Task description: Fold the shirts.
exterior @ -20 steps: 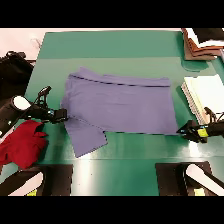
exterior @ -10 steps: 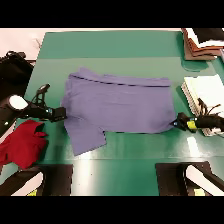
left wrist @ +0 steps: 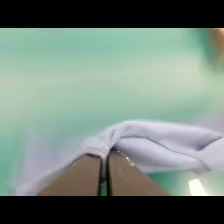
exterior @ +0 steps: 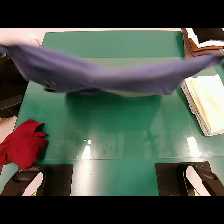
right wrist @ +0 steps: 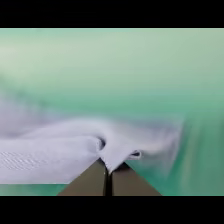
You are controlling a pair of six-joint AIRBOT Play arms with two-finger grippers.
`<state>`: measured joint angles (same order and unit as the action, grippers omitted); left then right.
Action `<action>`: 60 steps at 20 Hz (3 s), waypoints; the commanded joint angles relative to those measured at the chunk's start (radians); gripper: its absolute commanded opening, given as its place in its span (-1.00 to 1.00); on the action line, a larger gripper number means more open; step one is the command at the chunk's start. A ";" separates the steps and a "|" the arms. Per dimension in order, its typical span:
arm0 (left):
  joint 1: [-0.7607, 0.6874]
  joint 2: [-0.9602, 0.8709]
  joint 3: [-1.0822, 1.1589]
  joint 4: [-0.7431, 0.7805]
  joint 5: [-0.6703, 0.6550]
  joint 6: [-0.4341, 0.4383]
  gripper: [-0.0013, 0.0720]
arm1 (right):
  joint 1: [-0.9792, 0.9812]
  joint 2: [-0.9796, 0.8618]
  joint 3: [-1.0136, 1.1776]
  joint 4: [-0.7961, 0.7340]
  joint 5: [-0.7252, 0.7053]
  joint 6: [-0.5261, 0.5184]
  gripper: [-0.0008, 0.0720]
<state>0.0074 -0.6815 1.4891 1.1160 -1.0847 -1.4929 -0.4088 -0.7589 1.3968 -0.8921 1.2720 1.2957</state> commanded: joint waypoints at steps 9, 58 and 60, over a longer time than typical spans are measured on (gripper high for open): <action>0.000 -0.073 0.520 0.192 -0.011 -0.029 -0.91 | -0.214 -0.157 0.696 0.002 0.237 0.130 -0.94; 0.081 -0.339 -0.697 0.212 -0.282 -0.053 0.48 | 0.111 -0.378 -0.216 -0.258 0.042 0.124 0.12; 0.081 -0.261 -0.843 0.207 -0.282 -0.083 0.48 | 0.117 -0.364 -0.216 -0.258 0.028 0.124 0.11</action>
<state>0.0883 -1.0782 0.8482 1.3285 -1.3487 -1.5299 -0.2855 -1.1679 1.1812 -1.1519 1.3140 1.4288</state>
